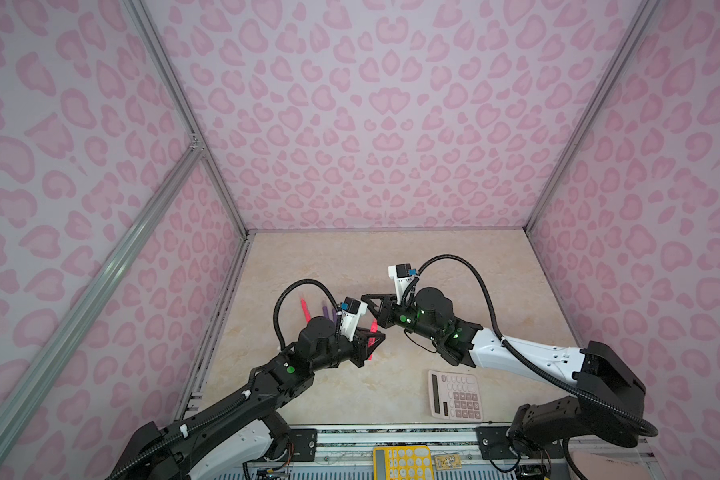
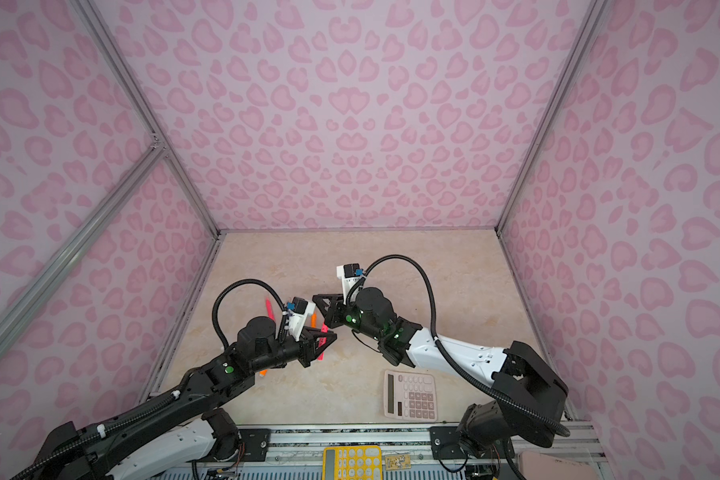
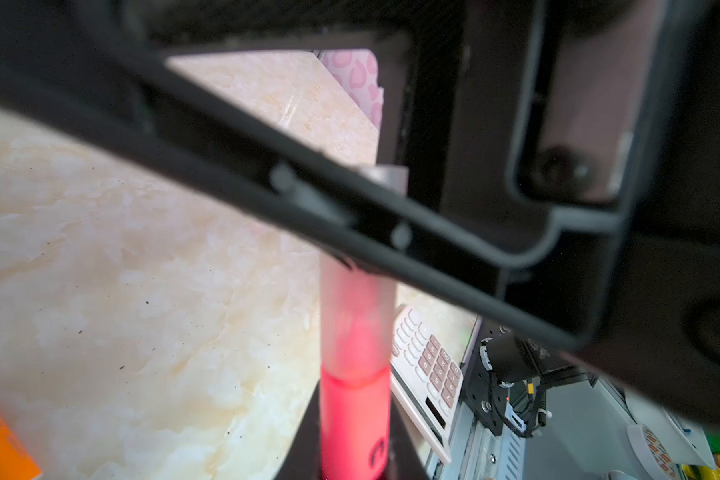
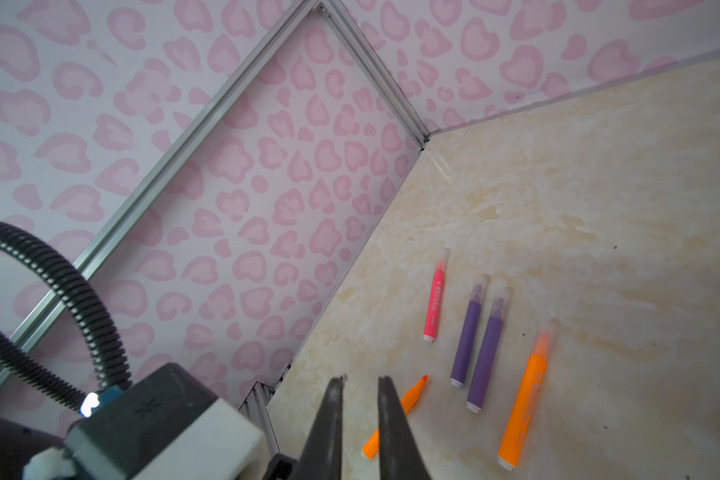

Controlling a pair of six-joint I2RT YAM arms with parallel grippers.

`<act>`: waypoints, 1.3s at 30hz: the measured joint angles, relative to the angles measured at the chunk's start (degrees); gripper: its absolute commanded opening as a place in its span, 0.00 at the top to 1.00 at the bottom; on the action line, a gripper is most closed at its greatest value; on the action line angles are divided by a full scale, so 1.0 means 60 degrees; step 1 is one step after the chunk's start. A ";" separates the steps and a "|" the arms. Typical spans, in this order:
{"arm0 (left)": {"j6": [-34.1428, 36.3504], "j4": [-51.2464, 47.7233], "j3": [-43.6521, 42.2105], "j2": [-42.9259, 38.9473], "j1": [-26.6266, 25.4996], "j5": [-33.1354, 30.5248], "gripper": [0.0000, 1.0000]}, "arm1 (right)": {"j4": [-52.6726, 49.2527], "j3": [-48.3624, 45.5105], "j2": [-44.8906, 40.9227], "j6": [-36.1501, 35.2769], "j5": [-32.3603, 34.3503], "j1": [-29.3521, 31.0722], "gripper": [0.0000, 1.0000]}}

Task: Insert the pens into the pen caps
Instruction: 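Press the cap down onto the pink marker with the right gripper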

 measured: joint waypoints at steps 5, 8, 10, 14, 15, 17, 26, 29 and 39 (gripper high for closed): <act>-0.0047 0.0025 0.0000 -0.0033 0.0007 0.0004 0.97 | -0.0029 0.0058 0.0007 0.0011 -0.0087 0.0095 1.00; -0.0055 -0.0029 0.0055 0.0007 0.0007 -0.0117 0.96 | -0.0474 0.0342 0.0047 -0.0113 0.0634 0.0423 1.00; -0.0066 -0.0113 0.0055 0.0011 0.0015 -0.0189 0.96 | -0.0583 0.0433 0.0135 -0.0255 0.1078 0.0605 1.00; -0.0055 -0.0557 0.0087 0.0011 0.0004 -0.0401 0.96 | -0.0867 0.0441 0.0226 -0.0244 0.1880 0.0878 1.00; -0.0033 -0.0663 0.0109 -0.0018 -0.0004 -0.0459 0.96 | -0.0911 0.0441 0.0226 -0.0226 0.2084 0.0943 1.00; 0.0015 -0.0882 0.0113 -0.0153 -0.0025 -0.0583 0.96 | -0.1002 0.0441 0.0222 -0.0098 0.2455 0.1100 1.00; 0.0193 -0.1588 0.0117 -0.0437 -0.0004 -0.0525 0.96 | -0.0102 -0.0120 0.0299 0.0087 0.3016 0.1450 1.00; 0.0197 -0.1588 0.0095 -0.0408 0.0248 0.0066 0.96 | 0.0641 -0.0492 0.0291 0.0080 0.2925 0.1468 1.00; 0.0149 -0.1333 -0.0029 -0.0597 0.1126 0.2495 0.96 | 0.2685 -0.1479 0.0058 -0.0157 0.2725 0.1668 1.00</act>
